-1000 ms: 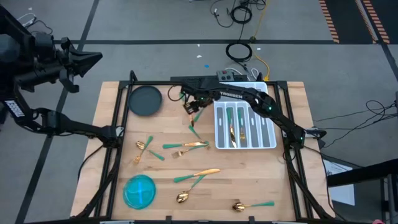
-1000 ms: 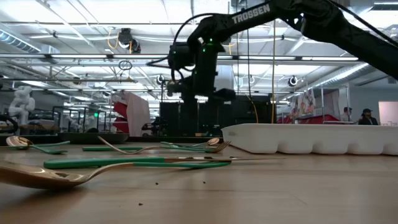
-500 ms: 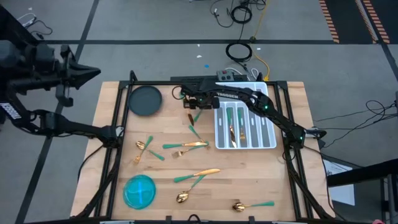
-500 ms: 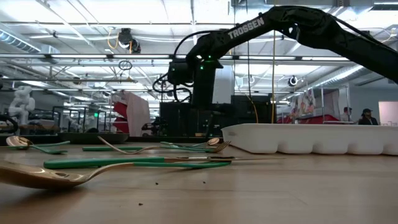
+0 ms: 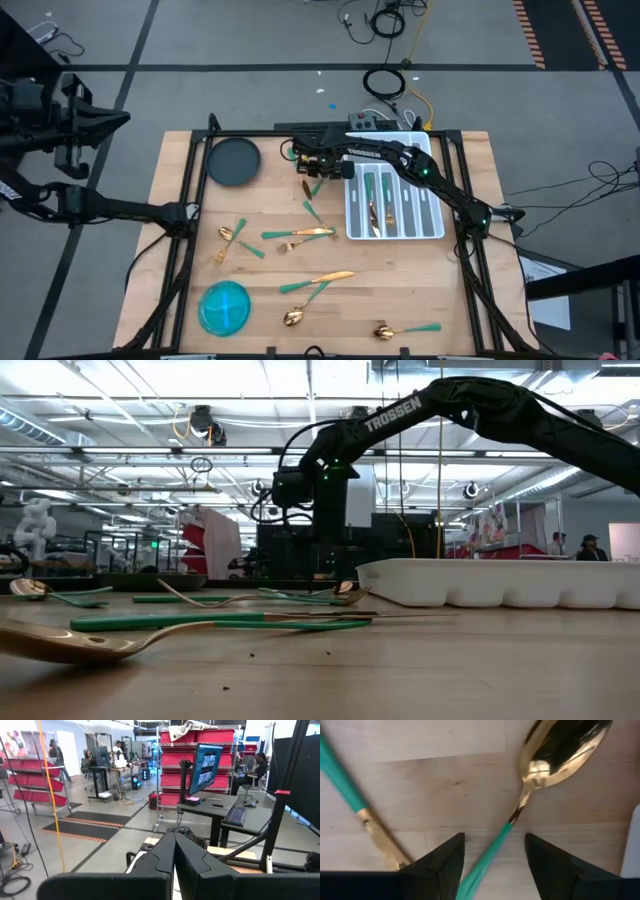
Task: Sort silverware
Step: Put the top center green spoon into the left slot of the white silverware tray
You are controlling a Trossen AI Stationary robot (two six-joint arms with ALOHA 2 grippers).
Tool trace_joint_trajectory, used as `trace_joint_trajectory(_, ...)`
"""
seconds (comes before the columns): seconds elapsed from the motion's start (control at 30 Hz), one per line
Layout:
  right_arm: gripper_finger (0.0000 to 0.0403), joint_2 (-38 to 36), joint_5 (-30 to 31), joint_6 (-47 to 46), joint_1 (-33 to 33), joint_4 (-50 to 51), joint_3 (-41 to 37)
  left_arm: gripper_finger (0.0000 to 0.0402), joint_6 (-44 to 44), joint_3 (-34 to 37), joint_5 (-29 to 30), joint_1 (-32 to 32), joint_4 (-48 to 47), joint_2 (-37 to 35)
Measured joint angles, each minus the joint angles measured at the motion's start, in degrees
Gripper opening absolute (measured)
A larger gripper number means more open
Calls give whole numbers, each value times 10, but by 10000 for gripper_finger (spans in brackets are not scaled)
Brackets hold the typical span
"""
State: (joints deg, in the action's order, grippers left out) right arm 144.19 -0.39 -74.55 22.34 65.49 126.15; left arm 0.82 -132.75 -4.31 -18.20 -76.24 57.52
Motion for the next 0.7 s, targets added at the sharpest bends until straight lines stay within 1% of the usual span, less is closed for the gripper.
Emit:
trace_joint_trajectory(0.1, 177, 5, -6, 0, 0, 0, 0, 13, 4, 0, 1, 0, 1, -1)
trace_joint_trajectory(0.17, 153, 6, -5, 0, 0, 4, 0, 13, 18, 0, 1, 0, 1, -2)
trace_joint_trajectory(0.27, 98, 6, -5, 2, 0, 5, 0, 13, 31, 0, 2, 0, 1, -2)
trace_joint_trajectory(0.37, 32, 7, -10, 13, 2, -3, 0, 13, 32, 0, 3, 0, 1, -2)
trace_joint_trajectory(0.4, 17, 7, -11, 21, 2, -5, 0, 13, 40, 0, 3, 0, 1, -2)
trace_joint_trajectory(0.43, 10, 7, -11, 27, 2, -6, 0, 13, 46, 0, 3, 0, 0, -2)
trace_joint_trajectory(0.57, 6, 8, -12, 34, 2, -5, 0, 13, 69, 0, 7, 0, -3, -2)
trace_joint_trajectory(0.7, 3, 4, -11, 64, -2, -4, -1, 13, 75, 0, 16, 0, -3, -2)
